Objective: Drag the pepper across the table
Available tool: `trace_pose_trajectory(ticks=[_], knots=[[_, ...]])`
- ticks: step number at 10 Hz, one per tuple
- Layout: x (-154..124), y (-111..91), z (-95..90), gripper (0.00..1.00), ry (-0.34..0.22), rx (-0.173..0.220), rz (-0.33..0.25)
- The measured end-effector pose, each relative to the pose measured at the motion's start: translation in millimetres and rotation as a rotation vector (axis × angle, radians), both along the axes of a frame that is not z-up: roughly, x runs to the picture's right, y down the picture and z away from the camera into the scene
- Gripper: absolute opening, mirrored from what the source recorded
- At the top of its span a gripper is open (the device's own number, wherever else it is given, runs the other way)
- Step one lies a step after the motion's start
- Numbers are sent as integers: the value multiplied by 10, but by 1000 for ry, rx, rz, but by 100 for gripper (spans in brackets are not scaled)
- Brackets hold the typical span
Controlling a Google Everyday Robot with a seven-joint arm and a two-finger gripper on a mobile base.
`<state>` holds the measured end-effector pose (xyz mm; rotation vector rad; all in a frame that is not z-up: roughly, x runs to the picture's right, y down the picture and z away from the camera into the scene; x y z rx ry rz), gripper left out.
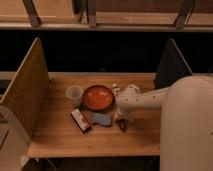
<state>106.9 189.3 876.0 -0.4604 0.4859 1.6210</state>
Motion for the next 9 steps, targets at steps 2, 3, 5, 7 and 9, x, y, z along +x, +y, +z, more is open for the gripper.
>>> trace_pose_trajectory(ticks=[2, 3, 5, 7, 9], knots=[[-73, 9, -6, 0, -34, 3, 15], [-172, 15, -26, 0, -72, 4, 19], [-388, -43, -79, 0, -142, 16, 29], [-521, -86, -168, 0, -216, 22, 46], [-501, -4, -191, 0, -242, -2, 59]])
